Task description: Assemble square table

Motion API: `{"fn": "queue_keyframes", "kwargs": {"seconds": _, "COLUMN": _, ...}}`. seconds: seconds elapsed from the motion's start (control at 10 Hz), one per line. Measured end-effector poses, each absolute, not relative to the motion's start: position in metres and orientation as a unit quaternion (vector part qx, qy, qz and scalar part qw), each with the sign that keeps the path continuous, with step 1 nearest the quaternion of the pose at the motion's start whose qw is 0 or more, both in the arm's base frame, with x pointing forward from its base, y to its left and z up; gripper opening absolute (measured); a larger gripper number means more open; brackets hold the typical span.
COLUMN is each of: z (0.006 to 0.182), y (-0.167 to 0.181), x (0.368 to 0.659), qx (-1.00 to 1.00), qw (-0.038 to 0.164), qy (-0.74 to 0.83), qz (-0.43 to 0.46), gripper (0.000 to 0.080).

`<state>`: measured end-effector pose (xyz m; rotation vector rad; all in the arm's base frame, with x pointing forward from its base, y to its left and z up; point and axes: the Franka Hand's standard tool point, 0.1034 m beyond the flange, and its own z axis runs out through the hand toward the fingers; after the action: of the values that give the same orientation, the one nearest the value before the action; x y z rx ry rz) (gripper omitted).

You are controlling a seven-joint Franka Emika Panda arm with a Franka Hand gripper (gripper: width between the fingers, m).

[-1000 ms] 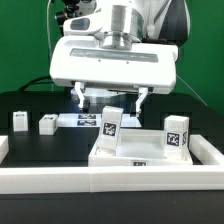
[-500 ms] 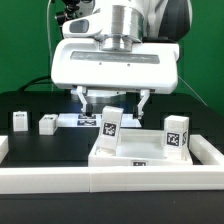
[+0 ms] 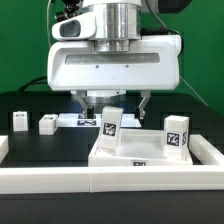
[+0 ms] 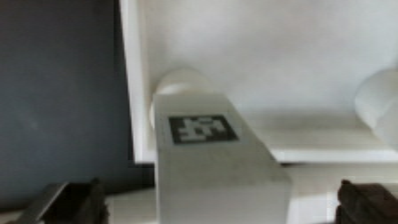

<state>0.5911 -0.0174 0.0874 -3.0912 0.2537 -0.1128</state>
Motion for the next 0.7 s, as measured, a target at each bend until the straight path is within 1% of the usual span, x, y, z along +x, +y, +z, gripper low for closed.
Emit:
{"fn": "queue_keyframes", "kwargs": {"seconds": 0.2, "z": 0.0898, "y": -0.0266, "x": 0.5937, "qx": -0.995, "qw": 0.016, "qy": 0.086, "qz": -0.043, "gripper": 0.0649}}
{"fn": "queue_keyframes", "kwargs": {"seconds": 0.4, "z": 0.0889, "y": -0.0271, "x": 0.5932, "qx": -0.995, "qw": 0.015, "qy": 0.087, "qz": -0.044, "gripper": 0.0649}}
{"fn": "queue_keyframes", "kwargs": {"seconds": 0.5, "z": 0.0887, "y": -0.027, "x": 0.5935, "qx": -0.995, "qw": 0.015, "qy": 0.086, "qz": -0.047, "gripper": 0.0559}}
{"fn": "queue_keyframes", "kwargs": {"seconds": 0.6, "z": 0.0887, "y": -0.0272, "x": 0.5935, "qx": -0.995, "qw": 0.015, "qy": 0.087, "qz": -0.047, "gripper": 0.0559}}
{"fn": "queue_keyframes", "kwargs": {"seconds": 0.7, "z": 0.0887, "y": -0.0272, "x": 0.5935, "qx": -0.995, "qw": 0.015, "qy": 0.087, "qz": -0.047, "gripper": 0.0359}}
